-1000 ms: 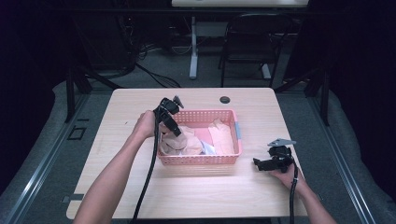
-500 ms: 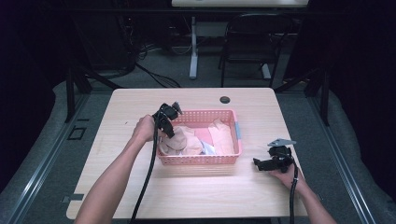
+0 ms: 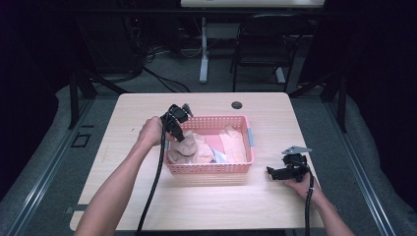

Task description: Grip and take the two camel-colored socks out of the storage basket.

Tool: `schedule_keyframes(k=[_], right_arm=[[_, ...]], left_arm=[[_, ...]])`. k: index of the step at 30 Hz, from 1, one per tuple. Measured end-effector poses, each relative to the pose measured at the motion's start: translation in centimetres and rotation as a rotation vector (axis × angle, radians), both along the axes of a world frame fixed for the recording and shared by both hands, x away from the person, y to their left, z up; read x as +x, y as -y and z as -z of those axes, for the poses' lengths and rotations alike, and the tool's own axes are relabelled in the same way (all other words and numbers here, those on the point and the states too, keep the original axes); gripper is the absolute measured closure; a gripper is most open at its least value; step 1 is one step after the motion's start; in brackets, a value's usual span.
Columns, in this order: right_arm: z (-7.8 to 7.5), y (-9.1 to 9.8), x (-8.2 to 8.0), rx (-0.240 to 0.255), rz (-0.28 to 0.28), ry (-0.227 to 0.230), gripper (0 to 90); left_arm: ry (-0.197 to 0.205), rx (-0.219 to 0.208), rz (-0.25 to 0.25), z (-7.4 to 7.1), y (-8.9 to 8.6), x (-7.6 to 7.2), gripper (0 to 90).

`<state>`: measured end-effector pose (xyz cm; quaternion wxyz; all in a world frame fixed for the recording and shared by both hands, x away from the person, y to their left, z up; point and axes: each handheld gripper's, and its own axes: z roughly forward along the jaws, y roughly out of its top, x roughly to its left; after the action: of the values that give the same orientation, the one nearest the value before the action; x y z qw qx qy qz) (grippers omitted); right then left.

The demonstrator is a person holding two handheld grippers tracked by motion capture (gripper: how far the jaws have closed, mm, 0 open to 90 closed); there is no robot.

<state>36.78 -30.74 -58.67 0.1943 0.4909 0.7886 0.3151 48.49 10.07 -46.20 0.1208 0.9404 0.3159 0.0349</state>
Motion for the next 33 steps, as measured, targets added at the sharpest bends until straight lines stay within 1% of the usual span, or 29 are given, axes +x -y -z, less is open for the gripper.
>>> schedule_keyframes(k=[4,6,11,16,18,19,21,23,24,25,29,31,33], right_arm=[[0.0,0.0,0.0,0.000,0.000,0.000,0.0],[0.0,0.0,0.0,0.001,0.000,0.000,0.0],[0.0,0.0,0.0,-0.003,0.000,0.000,0.0],[0.0,0.0,0.0,-0.004,-0.001,0.000,0.0],[0.0,0.0,0.0,-0.003,0.000,-0.003,0.0],[0.0,0.0,0.0,-0.004,0.000,-0.003,0.0],[0.0,0.0,0.0,-0.003,0.000,-0.003,0.0],[0.0,0.0,0.0,0.002,-0.002,0.000,0.0],[0.0,0.0,0.0,0.002,-0.002,0.000,0.0],[0.0,0.0,0.0,-0.003,-0.001,0.000,0.0],[0.0,0.0,0.0,-0.004,0.000,0.000,0.0],[0.0,0.0,0.0,-0.003,0.000,0.000,0.0],[0.0,0.0,0.0,-0.003,-0.002,-0.001,0.0]], left_arm=[[0.015,-0.005,0.012,-1.3,0.3,0.0,85.9],[0.030,-0.010,0.018,-2.0,0.5,-0.1,85.8],[0.043,-0.008,0.033,-3.5,1.0,0.0,85.8],[0.048,0.009,0.046,-4.4,1.3,0.0,85.9],[0.045,0.007,0.047,-4.7,1.4,0.0,85.8],[0.040,0.014,0.055,-5.1,1.5,0.0,85.8],[0.041,0.014,0.059,-5.3,1.6,-0.1,85.8],[0.046,0.016,0.067,-6.0,1.7,-0.2,85.8],[0.046,0.016,0.067,-6.0,1.7,-0.2,85.8],[0.053,0.007,0.065,-6.3,1.6,-0.2,85.8],[0.067,0.019,0.073,-7.3,1.6,-0.3,85.8],[0.068,0.012,0.072,-7.7,1.3,-0.4,85.8],[0.074,0.014,0.066,-7.9,1.1,-0.5,85.8]])
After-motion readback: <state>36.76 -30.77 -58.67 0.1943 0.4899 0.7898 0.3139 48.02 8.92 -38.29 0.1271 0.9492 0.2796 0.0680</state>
